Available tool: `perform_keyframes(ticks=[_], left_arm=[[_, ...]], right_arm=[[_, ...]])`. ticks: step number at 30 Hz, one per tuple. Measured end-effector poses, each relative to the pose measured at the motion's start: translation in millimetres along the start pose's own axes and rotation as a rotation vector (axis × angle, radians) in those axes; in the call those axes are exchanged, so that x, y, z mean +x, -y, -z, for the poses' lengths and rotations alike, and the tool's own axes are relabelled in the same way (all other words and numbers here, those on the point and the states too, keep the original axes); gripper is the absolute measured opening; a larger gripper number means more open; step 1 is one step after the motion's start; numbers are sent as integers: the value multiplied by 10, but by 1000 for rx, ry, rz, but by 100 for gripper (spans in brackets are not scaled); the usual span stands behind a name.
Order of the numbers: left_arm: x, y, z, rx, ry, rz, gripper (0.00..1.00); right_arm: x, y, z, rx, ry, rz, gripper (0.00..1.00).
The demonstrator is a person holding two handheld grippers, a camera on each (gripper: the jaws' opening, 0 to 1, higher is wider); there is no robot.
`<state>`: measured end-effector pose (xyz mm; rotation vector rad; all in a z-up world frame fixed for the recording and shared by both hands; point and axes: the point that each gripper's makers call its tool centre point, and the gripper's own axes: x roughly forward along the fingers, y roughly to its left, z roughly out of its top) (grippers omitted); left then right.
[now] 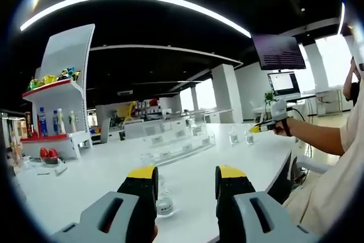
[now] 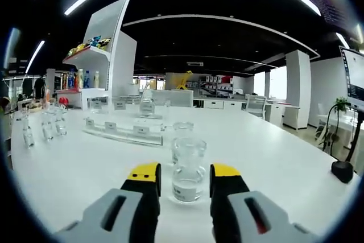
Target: Identify the label on the chemical reagent bottle, grasp the chemical reagent bottle, and place it in the designated position on the reagent rack
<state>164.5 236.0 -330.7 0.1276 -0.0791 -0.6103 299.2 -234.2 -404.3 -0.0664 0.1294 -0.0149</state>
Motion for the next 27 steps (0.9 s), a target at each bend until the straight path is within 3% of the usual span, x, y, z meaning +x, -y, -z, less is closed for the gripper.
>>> perform_keyframes(ticks=[14,27], left_arm=[[48,38,17,6,-11,19,41],[118,36,45,1,-25,31,41]], right_arm=[[41,10,103,11,-15,3,33],[169,-7,46,-5,-27,8,32]])
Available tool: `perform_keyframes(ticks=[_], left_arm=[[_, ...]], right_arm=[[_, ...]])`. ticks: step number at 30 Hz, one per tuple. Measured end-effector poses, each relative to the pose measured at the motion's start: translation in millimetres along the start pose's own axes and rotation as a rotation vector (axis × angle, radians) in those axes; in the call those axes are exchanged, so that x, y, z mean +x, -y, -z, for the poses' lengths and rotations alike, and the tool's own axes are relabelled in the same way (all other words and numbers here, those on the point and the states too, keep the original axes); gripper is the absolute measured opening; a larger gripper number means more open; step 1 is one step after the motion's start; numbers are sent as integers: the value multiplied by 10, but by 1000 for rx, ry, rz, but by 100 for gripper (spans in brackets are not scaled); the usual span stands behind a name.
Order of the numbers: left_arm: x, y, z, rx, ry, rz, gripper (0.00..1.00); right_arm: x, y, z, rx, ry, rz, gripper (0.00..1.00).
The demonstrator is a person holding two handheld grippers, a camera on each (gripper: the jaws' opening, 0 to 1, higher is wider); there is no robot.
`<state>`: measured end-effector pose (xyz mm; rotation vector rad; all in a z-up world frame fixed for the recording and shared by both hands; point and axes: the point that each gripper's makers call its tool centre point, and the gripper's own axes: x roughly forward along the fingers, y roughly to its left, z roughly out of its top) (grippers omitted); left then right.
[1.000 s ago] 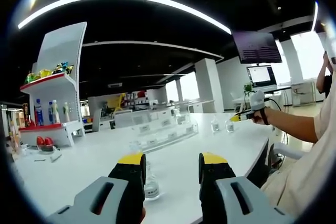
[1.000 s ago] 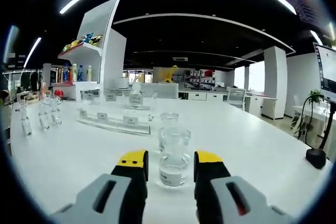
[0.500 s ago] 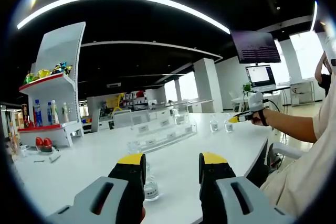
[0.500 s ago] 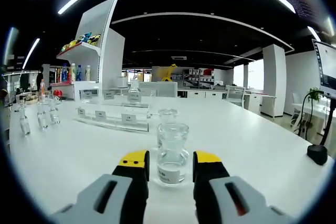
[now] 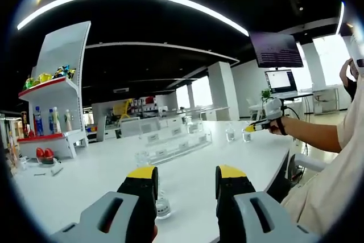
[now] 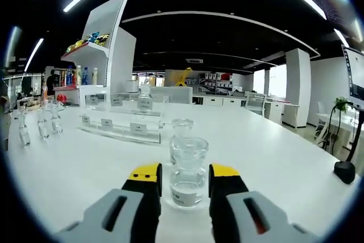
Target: Identify the label on the chemical reagent bottle, grasp the chemical reagent bottle, and place it in the designated position on the reagent rack
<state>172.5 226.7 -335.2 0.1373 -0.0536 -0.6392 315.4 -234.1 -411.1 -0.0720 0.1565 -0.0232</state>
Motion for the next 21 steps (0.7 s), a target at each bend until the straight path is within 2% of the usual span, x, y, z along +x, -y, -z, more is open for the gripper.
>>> perform_keyframes(ticks=[21], left_arm=[[128,-18,22,4,-23,16,42]], right_arm=[[101,46,-19,4,2,22,29]])
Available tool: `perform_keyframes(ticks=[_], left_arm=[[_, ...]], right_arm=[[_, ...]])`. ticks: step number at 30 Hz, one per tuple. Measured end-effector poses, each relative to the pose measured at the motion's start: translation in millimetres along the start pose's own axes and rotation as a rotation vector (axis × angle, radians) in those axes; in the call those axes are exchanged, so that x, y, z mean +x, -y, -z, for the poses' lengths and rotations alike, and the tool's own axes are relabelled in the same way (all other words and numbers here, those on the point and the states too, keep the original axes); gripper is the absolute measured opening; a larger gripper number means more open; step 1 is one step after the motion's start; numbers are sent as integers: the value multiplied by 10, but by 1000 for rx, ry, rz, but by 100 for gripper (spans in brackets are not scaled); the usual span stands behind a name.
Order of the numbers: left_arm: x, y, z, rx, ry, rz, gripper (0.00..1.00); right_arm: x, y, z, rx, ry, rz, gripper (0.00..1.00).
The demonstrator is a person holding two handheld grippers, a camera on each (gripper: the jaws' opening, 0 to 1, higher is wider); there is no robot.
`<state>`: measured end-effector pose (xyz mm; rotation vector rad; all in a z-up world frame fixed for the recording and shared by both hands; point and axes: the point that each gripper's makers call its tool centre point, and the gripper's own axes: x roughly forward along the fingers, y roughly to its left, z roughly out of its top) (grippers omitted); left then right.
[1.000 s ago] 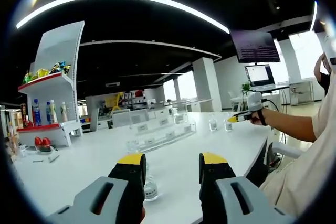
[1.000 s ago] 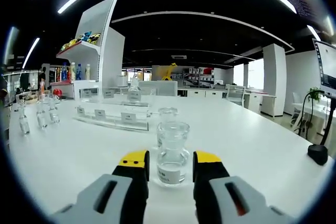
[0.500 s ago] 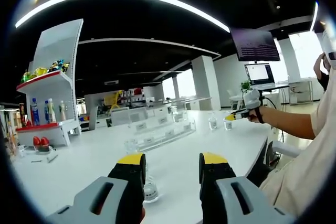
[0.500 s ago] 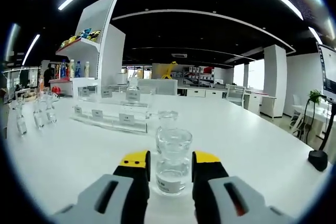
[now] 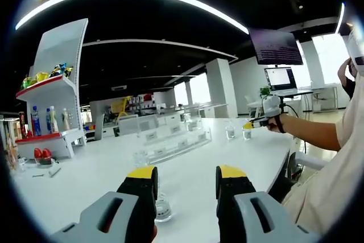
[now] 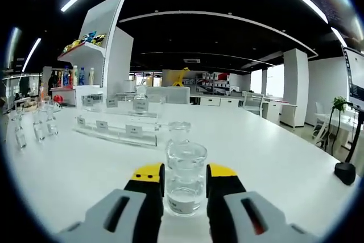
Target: Identify the label on the chemical reagent bottle, grasp the chemical reagent bottle, and place it in the designated position on the reagent rack
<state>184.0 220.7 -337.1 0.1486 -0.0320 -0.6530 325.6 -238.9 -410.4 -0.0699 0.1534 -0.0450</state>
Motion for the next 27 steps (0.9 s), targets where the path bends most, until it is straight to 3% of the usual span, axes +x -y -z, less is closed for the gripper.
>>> perform_keyframes(ticks=[27], left_arm=[[38,-11,29,-1,-11,5,42]], right_arm=[[37,-2,-1,15,25,8,23]])
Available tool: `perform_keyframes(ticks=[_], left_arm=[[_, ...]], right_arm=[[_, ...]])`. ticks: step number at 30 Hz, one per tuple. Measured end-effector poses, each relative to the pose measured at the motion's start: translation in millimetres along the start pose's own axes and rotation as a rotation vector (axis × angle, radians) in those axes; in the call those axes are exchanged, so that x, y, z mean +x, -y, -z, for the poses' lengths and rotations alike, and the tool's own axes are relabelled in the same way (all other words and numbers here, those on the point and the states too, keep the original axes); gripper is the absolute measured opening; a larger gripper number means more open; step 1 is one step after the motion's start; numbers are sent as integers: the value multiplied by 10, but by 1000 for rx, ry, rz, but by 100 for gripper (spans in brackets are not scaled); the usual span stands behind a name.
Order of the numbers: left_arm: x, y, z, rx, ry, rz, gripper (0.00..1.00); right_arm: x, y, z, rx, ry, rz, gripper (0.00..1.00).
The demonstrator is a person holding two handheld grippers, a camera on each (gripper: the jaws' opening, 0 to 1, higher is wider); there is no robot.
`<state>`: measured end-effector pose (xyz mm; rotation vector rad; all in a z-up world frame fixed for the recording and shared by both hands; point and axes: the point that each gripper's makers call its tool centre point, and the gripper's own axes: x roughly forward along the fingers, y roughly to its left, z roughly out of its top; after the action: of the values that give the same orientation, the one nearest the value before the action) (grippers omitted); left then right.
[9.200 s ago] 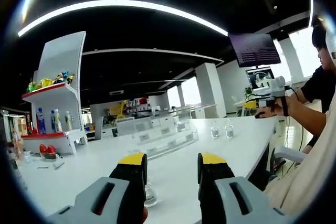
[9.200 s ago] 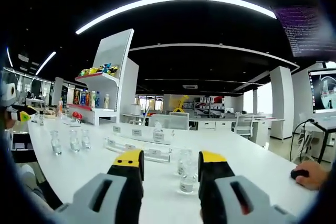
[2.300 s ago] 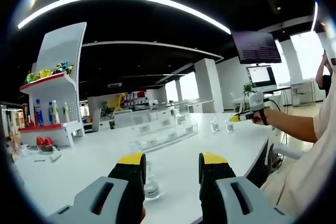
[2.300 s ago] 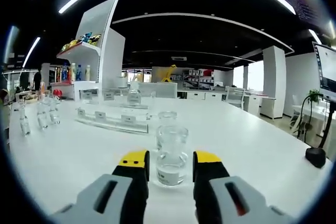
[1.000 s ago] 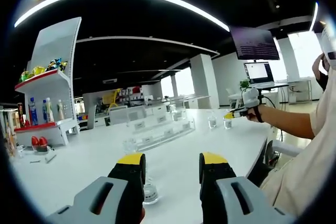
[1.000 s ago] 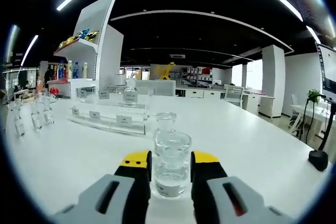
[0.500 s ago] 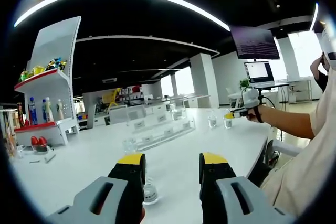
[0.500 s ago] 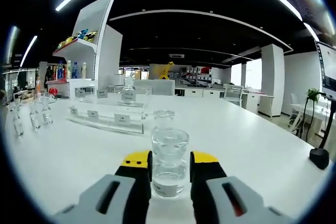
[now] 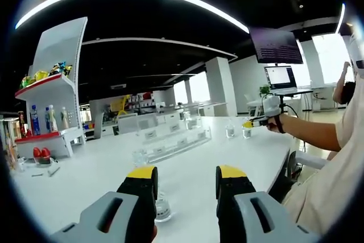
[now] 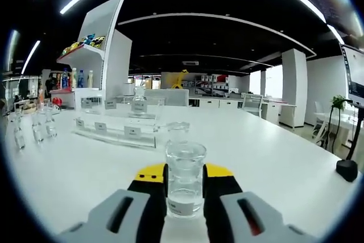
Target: Identify the label on the chemical reagent bottle, grasp the chemical reagent bottle, and place it in the designated position on the reagent rack
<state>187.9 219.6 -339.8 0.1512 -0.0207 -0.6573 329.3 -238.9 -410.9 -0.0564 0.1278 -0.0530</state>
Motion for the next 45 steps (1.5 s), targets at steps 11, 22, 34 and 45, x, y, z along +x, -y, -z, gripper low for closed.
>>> perform_keyframes(ticks=[11,22,34,45], left_arm=[[38,4,9,1,-9,4,42],[51,27,11,4,-12,7,42],[58,45,9,6,-11,11,42],[60,57,2,7,-11,12,42]], right_arm=[[11,-3,-2,18,10,6,22],[13,9,-2,20,16,1,21],[10,4,-3,14,13,-7,21],[12,13,-5,12,8,-7,20]])
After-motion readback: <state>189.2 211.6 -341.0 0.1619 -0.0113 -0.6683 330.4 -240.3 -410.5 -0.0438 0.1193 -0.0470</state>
